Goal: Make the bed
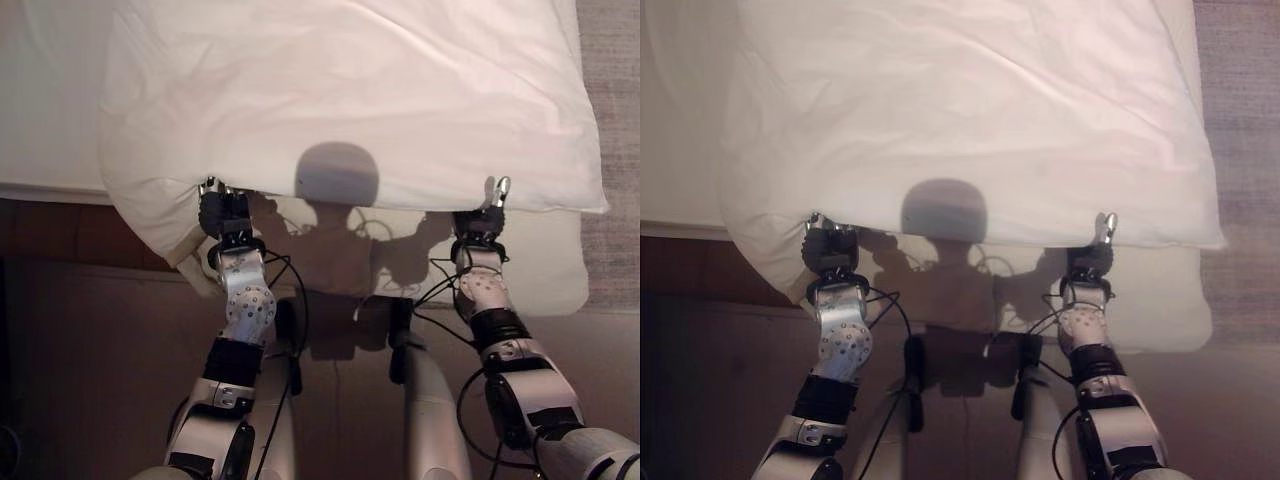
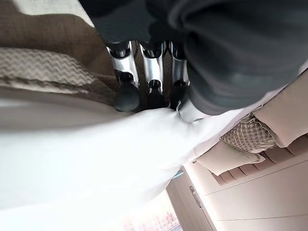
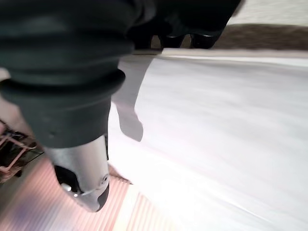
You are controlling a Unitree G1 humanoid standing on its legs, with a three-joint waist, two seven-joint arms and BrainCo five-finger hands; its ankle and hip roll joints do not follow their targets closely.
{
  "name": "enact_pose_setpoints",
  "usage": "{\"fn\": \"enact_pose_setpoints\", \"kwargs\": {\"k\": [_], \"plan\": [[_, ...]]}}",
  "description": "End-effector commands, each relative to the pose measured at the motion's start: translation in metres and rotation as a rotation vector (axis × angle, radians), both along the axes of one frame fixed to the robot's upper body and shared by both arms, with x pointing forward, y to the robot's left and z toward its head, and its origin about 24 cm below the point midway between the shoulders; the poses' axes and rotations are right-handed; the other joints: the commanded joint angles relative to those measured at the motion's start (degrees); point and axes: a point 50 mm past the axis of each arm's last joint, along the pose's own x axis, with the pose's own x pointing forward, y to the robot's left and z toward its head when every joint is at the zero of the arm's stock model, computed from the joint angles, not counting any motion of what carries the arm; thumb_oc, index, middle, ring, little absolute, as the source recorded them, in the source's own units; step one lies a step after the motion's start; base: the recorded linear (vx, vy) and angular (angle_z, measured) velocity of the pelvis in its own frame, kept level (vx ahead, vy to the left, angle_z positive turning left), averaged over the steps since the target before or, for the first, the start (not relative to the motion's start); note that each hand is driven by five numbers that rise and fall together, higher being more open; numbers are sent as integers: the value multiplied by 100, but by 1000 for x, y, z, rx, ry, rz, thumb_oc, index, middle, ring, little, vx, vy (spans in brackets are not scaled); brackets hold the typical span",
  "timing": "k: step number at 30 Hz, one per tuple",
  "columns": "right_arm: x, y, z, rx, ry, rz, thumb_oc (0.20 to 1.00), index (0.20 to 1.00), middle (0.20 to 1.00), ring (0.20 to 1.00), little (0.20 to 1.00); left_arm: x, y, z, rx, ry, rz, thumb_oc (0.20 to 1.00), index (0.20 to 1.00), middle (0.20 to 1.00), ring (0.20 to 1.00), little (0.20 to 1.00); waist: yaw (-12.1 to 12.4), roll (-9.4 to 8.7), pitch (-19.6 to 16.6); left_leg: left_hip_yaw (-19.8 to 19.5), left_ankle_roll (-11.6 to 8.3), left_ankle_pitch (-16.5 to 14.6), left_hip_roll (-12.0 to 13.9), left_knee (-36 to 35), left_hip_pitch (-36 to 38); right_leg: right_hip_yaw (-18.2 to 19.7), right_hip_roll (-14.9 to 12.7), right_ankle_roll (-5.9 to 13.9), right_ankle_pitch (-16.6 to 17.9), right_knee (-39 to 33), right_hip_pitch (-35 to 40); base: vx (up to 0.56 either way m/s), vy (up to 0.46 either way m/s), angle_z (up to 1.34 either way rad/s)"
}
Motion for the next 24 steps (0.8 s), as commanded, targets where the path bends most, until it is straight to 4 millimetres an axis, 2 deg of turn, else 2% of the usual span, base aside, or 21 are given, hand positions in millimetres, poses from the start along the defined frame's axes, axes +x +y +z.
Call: {"fn": "enact_pose_setpoints", "kwargs": {"k": [1, 3, 5, 6, 14, 24], "plan": [[-11, -30, 11, -54, -47, -120, 1000, 1000, 1000, 1000, 1000, -23, 38, 43, 64, -241, 197, 200, 200, 200, 200, 200, 46, 37, -537, 179, 462, -325, -454, 258, -293, 63, 204, 149, 37, 68, -13, 0, 0, 0], [-12, -35, 10, -55, -37, -135, 1000, 1000, 1000, 1000, 1000, -24, 39, 43, 65, -243, 201, 200, 200, 200, 200, 200, 40, 36, -552, 187, 463, -338, -447, 276, -314, 63, 207, 146, 23, 105, -56, 0, -3, -2], [-12, -36, 10, -62, -30, -140, 429, 429, 429, 429, 429, -24, 39, 42, 60, -242, 201, 200, 200, 200, 200, 200, 38, 33, -563, 190, 464, -342, -446, 282, -324, 64, 208, 145, 16, 124, -79, 0, 0, 0], [-12, -38, 9, -69, -24, -142, 200, 200, 200, 200, 200, -24, 39, 42, 62, -244, 201, 200, 200, 200, 200, 200, 38, 27, -572, 197, 459, -337, -443, 273, -325, 55, 207, 146, 17, 115, -76, 0, 0, 0], [-11, -33, 10, -92, -42, -111, 200, 200, 200, 200, 200, -23, 36, 43, 65, -250, 187, 200, 200, 200, 200, 200, 34, 26, -614, 198, 457, -314, -439, 246, -323, 53, 212, 146, 22, 90, -74, 0, 0, 0], [-14, -6, 24, -157, -179, -6, 200, 200, 200, 200, 200, -23, 38, 29, 56, -203, 185, 200, 200, 200, 200, 200, 10, -1, -611, 191, 442, -259, -437, 180, -303, 34, 234, 130, 38, 58, -59, 0, 0, 0]]}}
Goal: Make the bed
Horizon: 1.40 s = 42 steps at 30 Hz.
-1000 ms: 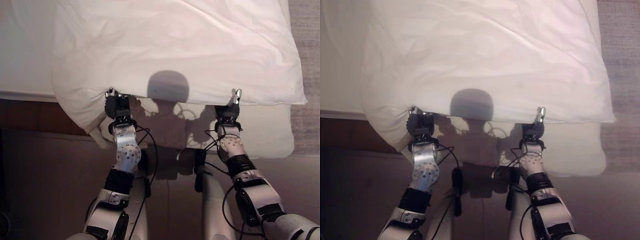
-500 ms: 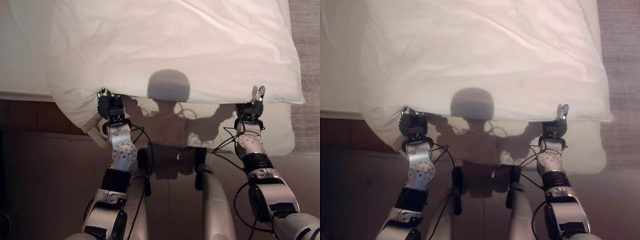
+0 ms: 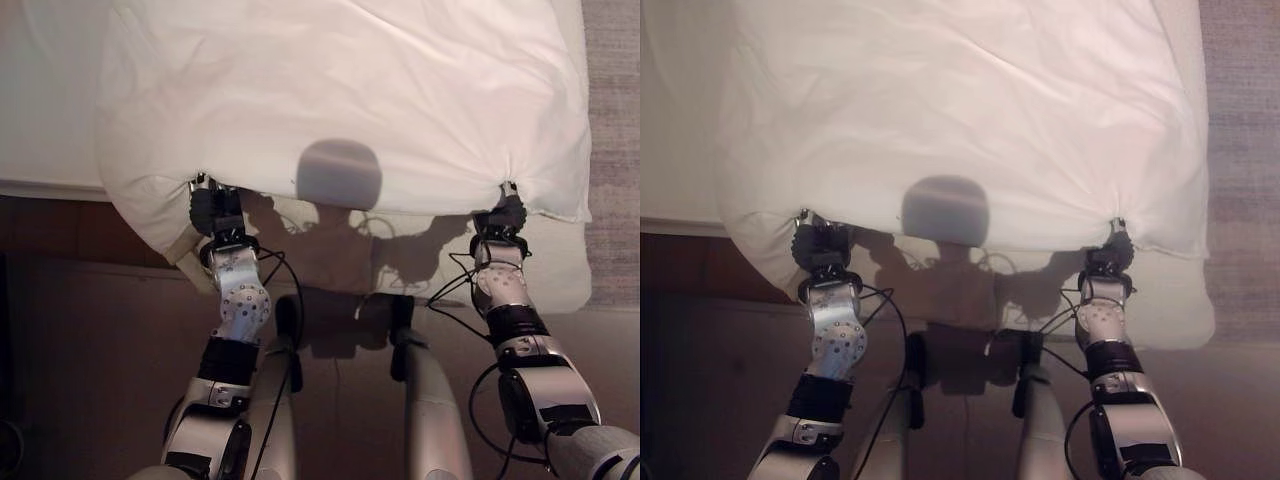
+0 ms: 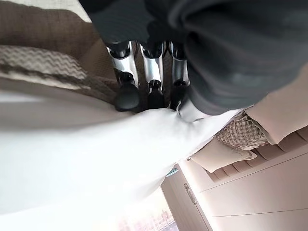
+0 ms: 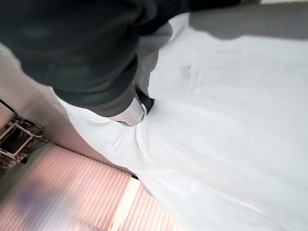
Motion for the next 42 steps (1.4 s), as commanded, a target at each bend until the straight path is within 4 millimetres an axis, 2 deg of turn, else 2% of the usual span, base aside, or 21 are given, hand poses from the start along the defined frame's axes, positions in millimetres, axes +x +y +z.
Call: {"fn": "enact_pose_setpoints", "kwargs": {"k": [1, 2, 3, 6, 7, 8, 13, 14, 19, 24, 29, 35, 42], "plan": [[-13, 4, 10, -109, -132, 14, 200, 200, 200, 200, 200, -18, 28, 20, 54, -153, 150, 200, 200, 200, 200, 200, 0, -3, -608, 165, 444, -256, -437, 100, -157, -10, 236, 134, 30, -11, 99, 0, 0, 0], [-14, 9, 15, -114, -174, 30, 200, 200, 200, 200, 200, -18, 28, 14, 36, -133, 150, 200, 200, 200, 200, 200, -1, -3, -595, 156, 444, -253, -445, 92, -150, -4, 246, 133, 31, -7, 103, 0, 0, 0], [-18, 12, 20, -123, -232, 48, 200, 200, 200, 200, 200, -17, 28, 5, 22, -102, 142, 288, 288, 288, 288, 288, -13, -2, -572, 157, 430, -237, -443, 84, -147, -8, 238, 132, 37, -16, 108, 0, 0, 0], [-23, 19, 26, -132, -299, 73, 200, 200, 200, 200, 200, -17, 28, -8, 10, -58, 133, 580, 580, 580, 580, 580, -27, 2, -568, 164, 430, -221, -434, 48, -131, 2, 247, 132, 41, -16, 96, 0, 0, 0], [-27, 23, 30, -138, -339, 84, 200, 200, 200, 200, 200, -17, 27, -16, -17, -37, 125, 762, 762, 762, 762, 762, -37, -4, -561, 172, 428, -212, -430, 43, -143, 3, 247, 129, 49, -18, 83, 0, 0, 0], [-33, 29, 38, -129, -405, 95, 200, 200, 200, 200, 200, -18, 26, -26, -24, 3, 116, 1000, 1000, 1000, 1000, 1000, -57, -5, -555, 176, 429, -196, -426, 20, -149, 18, 258, 124, 53, -26, 69, 0, 0, 0], [-47, 49, 50, -171, -506, 159, 200, 200, 200, 200, 200, -20, 20, -44, -58, 56, 75, 1000, 1000, 1000, 1000, 1000, -107, -49, -562, 217, 431, -178, -406, -19, -131, 53, 290, 106, 73, -55, 54, -1, -1, -1], [-52, 57, 58, -198, -560, 195, 200, 200, 200, 200, 200, -21, 13, -51, -44, 80, 38, 1000, 1000, 1000, 1000, 1000, -128, -60, -556, 233, 437, -179, -398, -21, -124, 79, 309, 98, 70, -53, 41, -8, -8, -4], [-64, 69, 71, -222, -652, 248, 200, 200, 200, 200, 200, -21, 1, -60, -25, 109, -26, 1000, 1000, 1000, 1000, 1000, -170, -88, -537, 267, 418, -148, -383, -73, -65, 140, 342, 93, 93, -79, 64, -6, -4, -3], [-77, 92, 89, -239, -776, 347, 200, 200, 200, 200, 200, -14, -18, -72, -5, 155, -122, 1000, 1000, 1000, 1000, 1000, -236, -163, -528, 309, 412, -162, -342, -99, 40, 206, 396, 81, 86, -122, 149, -2, -7, -3], [-84, 102, 101, -248, -849, 398, 200, 200, 200, 200, 200, -8, -32, -80, -27, 166, -200, 1000, 1000, 1000, 1000, 1000, -292, -218, -573, 342, 412, -125, -325, -134, 56, 243, 420, 70, 132, -139, 134, -4, -4, -7], [-87, 106, 113, -255, -896, 407, 200, 200, 200, 200, 200, -3, -40, -94, 3, 233, -248, 1000, 1000, 1000, 1000, 1000, -346, -283, -625, 349, 379, -119, -311, -111, 56, 261, 433, 67, 151, -141, 140, -1, -8, -2], [-92, 109, 118, -245, -937, 430, 200, 200, 200, 200, 200, -1, -33, -114, -14, 315, -232, 1000, 1000, 1000, 1000, 1000, -379, -307, -678, 387, 371, -133, -288, -116, 61, 297, 447, 70, 169, -165, 141, 2, 0, -2]]}}
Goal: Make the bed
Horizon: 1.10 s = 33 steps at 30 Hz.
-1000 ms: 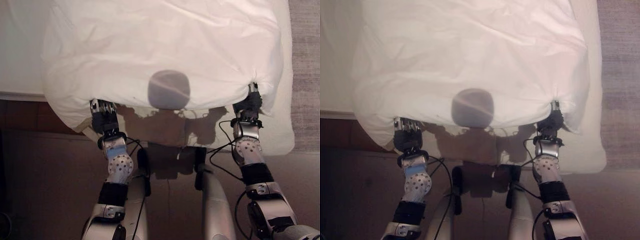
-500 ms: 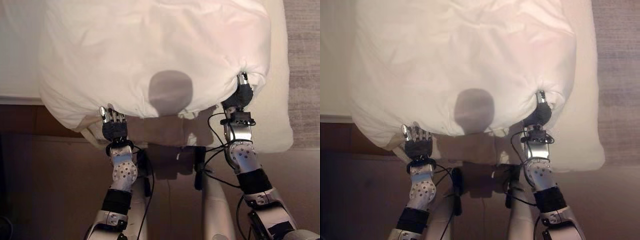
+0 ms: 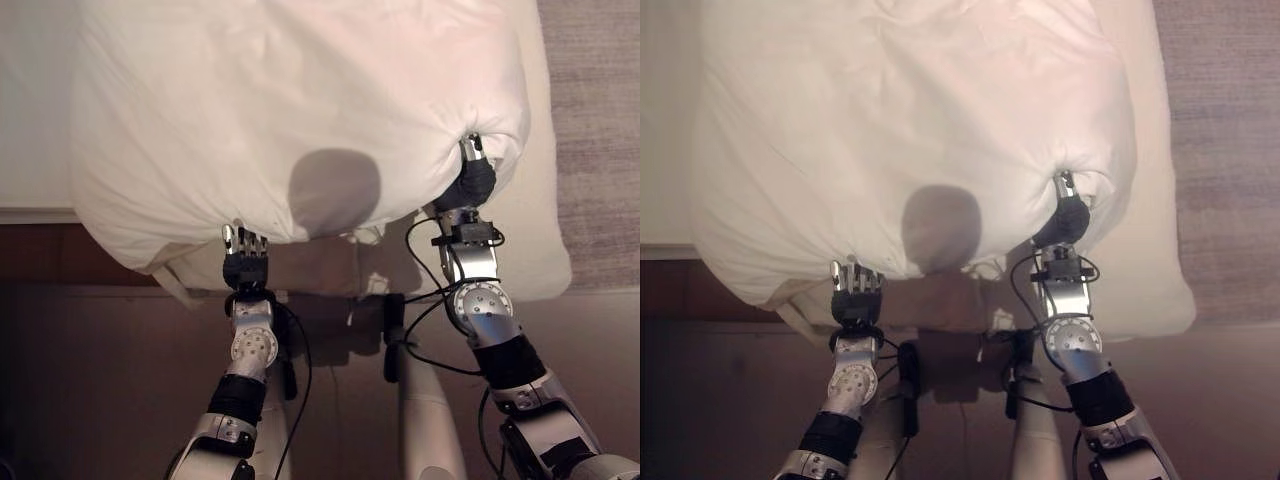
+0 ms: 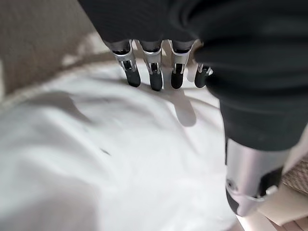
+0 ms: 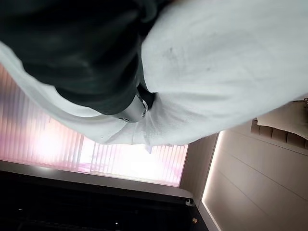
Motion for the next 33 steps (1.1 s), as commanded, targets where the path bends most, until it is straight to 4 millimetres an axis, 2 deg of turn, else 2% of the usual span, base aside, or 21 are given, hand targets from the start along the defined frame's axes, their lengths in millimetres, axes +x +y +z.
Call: {"fn": "enact_pose_setpoints", "kwargs": {"k": [1, 7, 10, 19, 21, 28, 33], "plan": [[-33, 9, 44, 33, -321, 64, 200, 200, 200, 200, 200, 5, -7, -2, 14, -8, -39, 1000, 1000, 1000, 1000, 1000, -68, -84, -558, 156, 358, -123, -291, -40, -94, 6, 356, 18, -21, 53, 142, 6, 5, -3], [-34, 9, 40, 50, -316, 67, 200, 200, 200, 200, 200, 13, 4, 3, 12, -70, -18, 1000, 1000, 1000, 1000, 1000, -95, -146, -631, 174, 365, -149, -278, -24, -108, 42, 384, 18, -28, 81, 94, 0, 0, 0], [-35, 11, 41, 49, -321, 69, 200, 200, 200, 200, 200, 20, 18, 13, 21, -140, 10, 1000, 1000, 1000, 1000, 1000, -107, -193, -666, 175, 357, -175, -270, 17, -112, 62, 403, 14, -46, 107, 97, 0, 0, 0], [-33, 17, 33, 21, -290, 94, 200, 200, 200, 200, 200, 34, 44, 25, 51, -143, 82, 1000, 1000, 1000, 1000, 1000, -161, -227, -816, 211, 320, -211, -217, 88, -205, 81, 416, 36, -43, 96, 18, 2, 9, -7], [-32, 19, 30, 17, -276, 98, 200, 200, 200, 200, 200, 36, 43, 26, 81, -131, 72, 1000, 1000, 1000, 1000, 1000, -181, -233, -827, 213, 315, -169, -220, 116, -256, 81, 418, 26, -5, 95, -15, 0, 0, 0], [-32, 14, 26, 29, -256, 79, 200, 200, 200, 200, 200, 21, 34, 10, 90, -99, 66, 1000, 1000, 1000, 1000, 1000, -123, -179, -808, 185, 300, -121, -253, 62, -243, 62, 406, 16, 8, 53, 26, 0, 0, 0], [-35, 4, 27, 48, -259, 44, 200, 200, 200, 200, 200, -5, 28, -10, 48, -37, 95, 1000, 1000, 1000, 1000, 1000, -11, -110, -693, 108, 307, -79, -287, -17, -195, 13, 405, -9, -5, 1, 116, -3, -7, 0]]}}
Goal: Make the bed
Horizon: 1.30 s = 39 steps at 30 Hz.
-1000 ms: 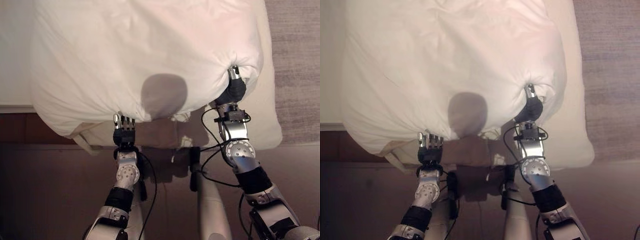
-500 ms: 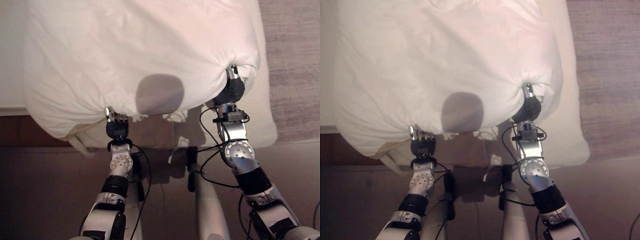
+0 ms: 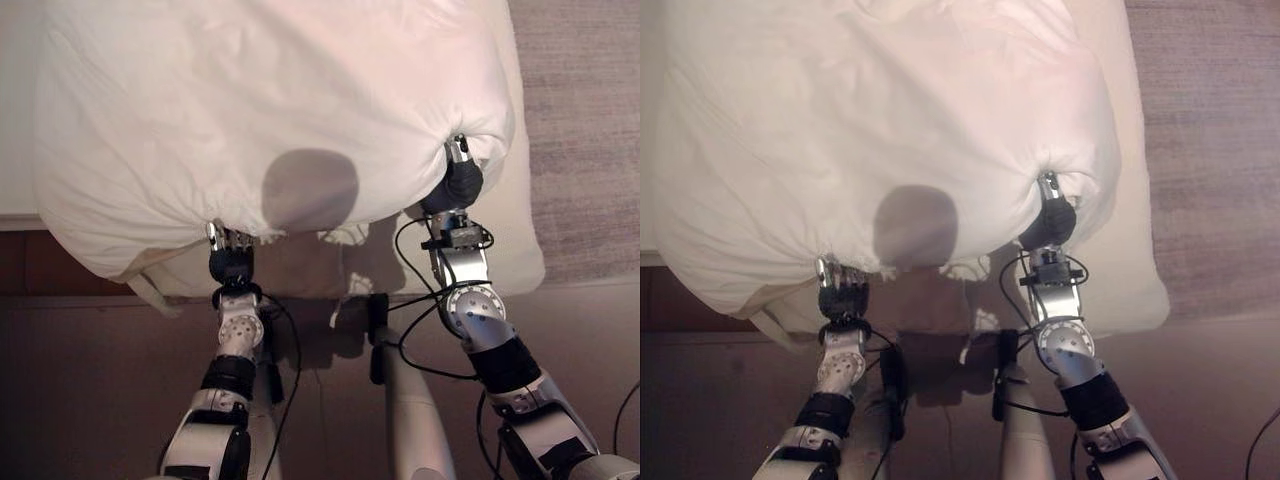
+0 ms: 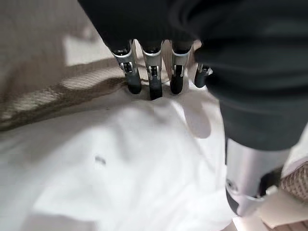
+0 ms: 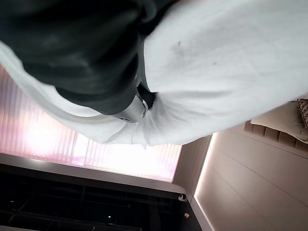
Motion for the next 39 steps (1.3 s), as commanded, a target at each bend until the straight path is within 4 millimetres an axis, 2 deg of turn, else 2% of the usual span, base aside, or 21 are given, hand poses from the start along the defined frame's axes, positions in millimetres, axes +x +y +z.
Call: {"fn": "enact_pose_setpoints", "kwargs": {"k": [1, 3, 4, 9, 13, 15, 16, 18, 19, 20, 26, 32, 36, 39], "plan": [[-30, -7, 30, 61, -245, -3, 200, 200, 200, 200, 200, -14, 1, -6, 76, 24, 32, 1000, 1000, 1000, 1000, 1000, 10, 191, -503, 7, 312, 63, -341, -243, 13, -158, 332, -22, -81, 22, 310, 0, 0, 0], [-30, -9, 31, 62, -247, -10, 200, 200, 200, 200, 200, -19, 3, -11, 75, 44, 40, 1000, 1000, 1000, 1000, 1000, 31, 203, -480, 0, 316, 67, -347, -244, 22, -168, 326, -24, -82, 25, 325, 0, 0, 0], [-32, -12, 32, 66, -250, -25, 200, 200, 200, 200, 200, -29, 9, -18, 39, 70, 83, 1000, 1000, 1000, 1000, 1000, 82, 238, -410, -18, 318, 41, -343, -268, 87, -191, 322, -25, -122, 32, 391, 0, 0, 0], [-33, -17, 36, 55, -263, -47, 200, 200, 200, 200, 200, -51, 18, -50, 64, 204, 76, 1000, 1000, 1000, 1000, 1000, 180, 291, -311, -40, 319, 106, -365, -343, 160, -231, 312, -22, -88, -56, 498, -2, -14, 0], [-34, -18, 40, 40, -281, -53, 200, 200, 200, 200, 200, -57, 9, -61, 84, 240, 9, 1000, 1000, 1000, 1000, 1000, 199, 328, -262, -44, 322, 126, -360, -364, 185, -248, 298, -17, -82, -70, 536, -4, -6, 2], [-34, -17, 43, 34, -298, -50, 200, 200, 200, 200, 200, -60, -6, -69, 106, 250, -90, 1000, 1000, 1000, 1000, 1000, 209, 341, -234, -53, 327, 135, -364, -356, 191, -271, 288, -19, -83, -55, 549, -6, -6, 2], [-34, -17, 43, 34, -298, -50, 200, 200, 200, 200, 200, -61, -6, -69, 106, 250, -91, 1000, 1000, 1000, 1000, 1000, 211, 343, -234, -54, 327, 135, -364, -355, 192, -273, 288, -18, -83, -55, 551, 0, 0, 0], [-34, -14, 46, 28, -309, -40, 200, 200, 200, 200, 200, -62, -24, -73, 127, 247, -199, 1000, 1000, 1000, 1000, 1000, 196, 344, -219, -52, 340, 136, -366, -379, 218, -276, 283, -12, -72, -63, 561, 0, 0, 0], [-34, -14, 46, 28, -309, -41, 200, 200, 200, 200, 200, -62, -24, -73, 127, 246, -200, 1000, 1000, 1000, 1000, 1000, 200, 346, -218, -51, 340, 135, -365, -378, 218, -276, 284, -12, -71, -63, 561, 0, 0, 0], [-32, -12, 46, 24, -304, -32, 200, 200, 200, 200, 200, -61, -36, -72, 168, 237, -278, 1000, 1000, 1000, 1000, 1000, 184, 345, -185, -35, 332, 104, -362, -359, 259, -275, 280, -4, -95, -50, 604, 0, 0, 0], [-28, -4, 43, 39, -280, 13, 200, 200, 200, 200, 200, -48, -60, -58, 163, 168, -376, 1000, 1000, 1000, 1000, 1000, 106, 299, -197, 8, 345, 68, -336, -294, 252, -224, 281, -10, -94, 8, 571, 0, 0, 0], [-24, -2, 39, 39, -253, 26, 200, 200, 200, 200, 200, -33, -65, -35, 230, 47, -430, 1000, 1000, 1000, 1000, 1000, 43, 272, -246, 55, 352, 68, -324, -272, 238, -167, 289, -7, -60, 12, 528, 0, 0, 0], [-23, -1, 35, 40, -245, 42, 200, 200, 200, 200, 200, -23, -70, -13, 211, -111, -479, 1000, 1000, 1000, 1000, 1000, 1, 231, -294, 83, 349, 48, -311, -204, 204, -112, 304, -15, -58, 36, 473, 0, 0, 0], [-22, 0, 35, 45, -247, 46, 200, 200, 200, 200, 200, -19, -70, -4, 202, -171, -486, 1000, 1000, 1000, 1000, 1000, -17, 205, -333, 80, 354, 29, -307, -183, 178, -107, 315, -17, -64, 59, 436, 0, 0, 0]]}}
